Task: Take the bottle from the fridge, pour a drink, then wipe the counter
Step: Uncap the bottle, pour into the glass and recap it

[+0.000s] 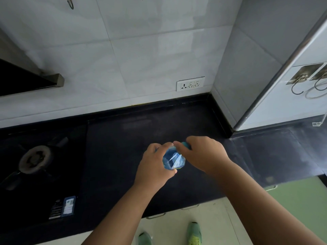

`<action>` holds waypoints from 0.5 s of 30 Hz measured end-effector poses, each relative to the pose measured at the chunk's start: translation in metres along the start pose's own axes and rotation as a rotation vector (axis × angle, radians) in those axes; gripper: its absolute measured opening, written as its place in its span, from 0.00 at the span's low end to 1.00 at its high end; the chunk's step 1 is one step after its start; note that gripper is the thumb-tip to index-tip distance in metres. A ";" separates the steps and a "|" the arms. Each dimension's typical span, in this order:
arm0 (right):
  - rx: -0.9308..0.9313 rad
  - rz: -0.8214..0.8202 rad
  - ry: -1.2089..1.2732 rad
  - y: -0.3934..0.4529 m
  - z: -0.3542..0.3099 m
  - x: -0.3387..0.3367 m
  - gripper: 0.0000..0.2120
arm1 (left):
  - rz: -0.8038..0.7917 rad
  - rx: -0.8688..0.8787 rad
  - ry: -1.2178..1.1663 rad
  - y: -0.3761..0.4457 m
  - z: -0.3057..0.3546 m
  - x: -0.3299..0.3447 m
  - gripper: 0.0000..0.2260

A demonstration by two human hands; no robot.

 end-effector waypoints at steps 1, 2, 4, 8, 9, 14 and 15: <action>-0.075 0.020 0.018 0.000 0.001 0.000 0.28 | -0.014 -0.003 -0.036 0.000 0.000 -0.003 0.36; -0.157 0.047 0.025 0.000 0.002 -0.001 0.26 | -0.026 0.002 -0.067 0.000 0.000 -0.006 0.36; -0.258 0.112 0.030 -0.002 0.000 0.003 0.23 | -0.033 0.013 -0.108 -0.001 0.001 -0.009 0.37; -0.035 0.171 -0.087 -0.006 -0.010 0.005 0.29 | 0.045 0.017 0.022 -0.006 0.006 -0.009 0.37; 0.037 0.110 -0.115 -0.006 -0.011 0.003 0.31 | 0.067 0.016 0.106 -0.007 0.006 -0.007 0.38; -0.113 0.070 0.015 -0.004 -0.009 0.001 0.27 | 0.067 -0.015 0.080 -0.009 0.002 -0.015 0.38; -0.189 0.141 0.031 -0.006 -0.009 0.003 0.25 | 0.058 -0.012 0.026 -0.009 0.002 -0.018 0.38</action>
Point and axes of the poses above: each hand's wrist, its own y-axis towards the middle knuckle, its own x-axis out of the palm, z = x × y, the point moved 1 cm from there along y, towards the middle knuckle, and after that the axes turned 10 degrees about -z, right-handed, at the moved point
